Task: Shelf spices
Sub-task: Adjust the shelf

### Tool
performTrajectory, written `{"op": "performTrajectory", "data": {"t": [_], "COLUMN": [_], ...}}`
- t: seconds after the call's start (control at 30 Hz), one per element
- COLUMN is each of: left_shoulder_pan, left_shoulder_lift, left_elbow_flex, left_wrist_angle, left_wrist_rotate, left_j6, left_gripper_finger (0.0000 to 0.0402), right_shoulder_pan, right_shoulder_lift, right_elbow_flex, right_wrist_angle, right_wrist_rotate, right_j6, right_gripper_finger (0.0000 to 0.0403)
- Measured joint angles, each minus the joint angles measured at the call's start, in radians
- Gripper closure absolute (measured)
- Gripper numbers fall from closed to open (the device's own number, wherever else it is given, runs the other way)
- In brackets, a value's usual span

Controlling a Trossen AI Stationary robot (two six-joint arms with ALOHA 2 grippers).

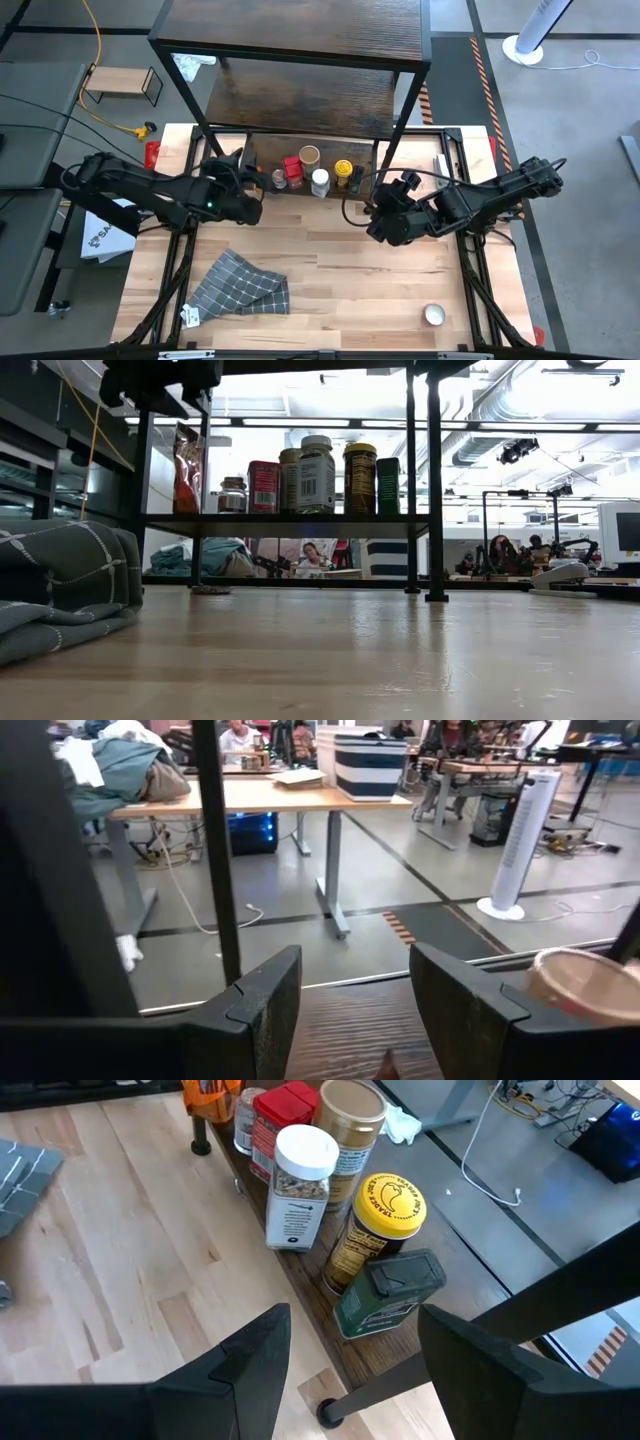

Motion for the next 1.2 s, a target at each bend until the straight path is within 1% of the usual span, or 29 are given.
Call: {"op": "performTrajectory", "data": {"t": [0.17,0.3,0.43,0.53,0.6,0.67,0.87,1.07,1.13,1.2], "left_shoulder_pan": [0.0,0.0,0.0,-0.001,-0.002,-0.002,-0.001,-0.004,-0.02,-0.053], "left_shoulder_lift": [-0.048,-0.093,-0.134,-0.166,-0.196,-0.231,-0.329,-0.406,-0.427,-0.442], "left_elbow_flex": [0.0,0.0,0.0,0.0,0.0,0.0,0.001,0.001,0.001,0.001], "left_wrist_angle": [0.156,0.302,0.421,0.462,0.471,0.468,0.47,0.47,0.466,0.449], "left_wrist_rotate": [0.009,0.047,0.144,0.23,0.308,0.41,0.823,1.144,1.22,1.232], "left_j6": [0.179,0.345,0.483,0.537,0.553,0.57,0.662,0.664,0.663,0.643], "left_gripper_finger": [0.0217,0.0217,0.0217,0.0217,0.0218,0.0218,0.0218,0.0218,0.0228,0.0253], "right_shoulder_pan": [0.0,0.0,0.0,0.005,0.01,0.01,0.006,0.007,0.014,0.028], "right_shoulder_lift": [0.0,0.0,0.0,0.0,0.0,0.0,0.0,0.0,0.0,0.0], "right_elbow_flex": [0.0,0.0,0.0,0.0,0.0,0.0,0.0,0.0,0.0,0.0], "right_wrist_angle": [0.0,0.0,0.0,0.001,0.004,0.015,0.039,0.047,0.048,0.049], "right_wrist_rotate": [0.001,-0.001,-0.029,-0.041,-0.041,-0.041,-0.041,-0.044,-0.068,-0.102], "right_j6": [-0.024,0.0,0.029,0.061,0.079,0.085,0.108,0.211,0.246,0.28], "right_gripper_finger": [0.0187,0.0187,0.0187,0.0187,0.0187,0.0187,0.0187,0.0187,0.0187,0.0187]}}
